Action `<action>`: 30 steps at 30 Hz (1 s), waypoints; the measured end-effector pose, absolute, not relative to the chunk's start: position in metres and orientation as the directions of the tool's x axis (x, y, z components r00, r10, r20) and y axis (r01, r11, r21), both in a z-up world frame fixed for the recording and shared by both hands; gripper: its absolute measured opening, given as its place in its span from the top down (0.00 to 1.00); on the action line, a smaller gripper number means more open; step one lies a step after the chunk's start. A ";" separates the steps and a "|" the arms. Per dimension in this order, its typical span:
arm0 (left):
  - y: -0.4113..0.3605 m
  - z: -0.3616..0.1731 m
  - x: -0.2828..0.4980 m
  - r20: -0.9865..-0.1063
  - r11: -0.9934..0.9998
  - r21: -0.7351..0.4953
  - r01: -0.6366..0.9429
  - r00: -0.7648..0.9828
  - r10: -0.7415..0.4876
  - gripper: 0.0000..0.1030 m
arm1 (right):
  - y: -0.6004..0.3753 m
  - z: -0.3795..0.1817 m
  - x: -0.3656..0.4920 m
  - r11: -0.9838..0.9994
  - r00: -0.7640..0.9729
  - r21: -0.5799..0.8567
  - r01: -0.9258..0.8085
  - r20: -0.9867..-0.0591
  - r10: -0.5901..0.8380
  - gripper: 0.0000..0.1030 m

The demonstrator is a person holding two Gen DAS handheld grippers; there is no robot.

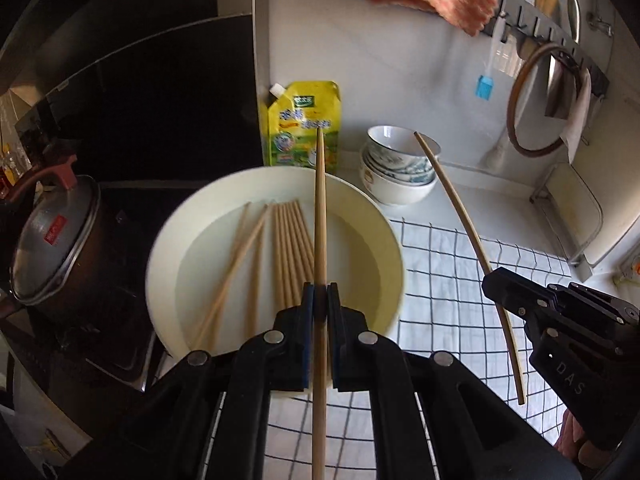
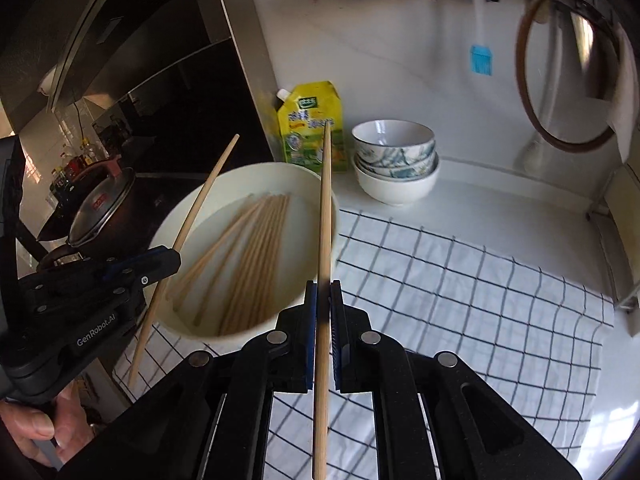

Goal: Organize utensils
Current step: 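Lift and carry the left tool's chopstick over the basin while the right tool carries its own, then open the left tool to drop its chopstick into the water while the right tool opens too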

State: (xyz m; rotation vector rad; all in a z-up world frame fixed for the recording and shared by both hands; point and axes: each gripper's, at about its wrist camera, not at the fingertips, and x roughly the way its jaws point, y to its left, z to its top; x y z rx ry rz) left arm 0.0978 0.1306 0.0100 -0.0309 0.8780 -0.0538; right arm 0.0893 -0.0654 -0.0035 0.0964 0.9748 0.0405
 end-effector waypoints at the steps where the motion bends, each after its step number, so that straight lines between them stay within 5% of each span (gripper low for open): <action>1: 0.139 0.011 0.105 -0.766 0.999 -0.044 0.028 0.641 -0.052 0.93 | -0.059 -0.006 0.100 0.995 0.561 0.099 -0.001 -0.824 0.083 0.94; 24: 0.187 -0.069 0.193 -0.867 0.998 -0.057 0.017 0.496 -0.058 0.92 | -0.014 -0.110 0.200 0.990 0.390 0.136 0.045 -0.915 0.108 0.93; 26: 0.189 -0.068 0.191 -0.867 0.998 -0.054 0.012 0.495 -0.052 0.92 | -0.013 -0.108 0.198 0.991 0.404 0.126 0.045 -0.910 0.097 0.86; 30: 0.194 -0.065 0.185 -0.867 0.998 -0.063 -0.014 0.495 -0.048 0.67 | -0.013 -0.101 0.194 0.994 0.422 0.099 0.048 -0.904 0.069 0.83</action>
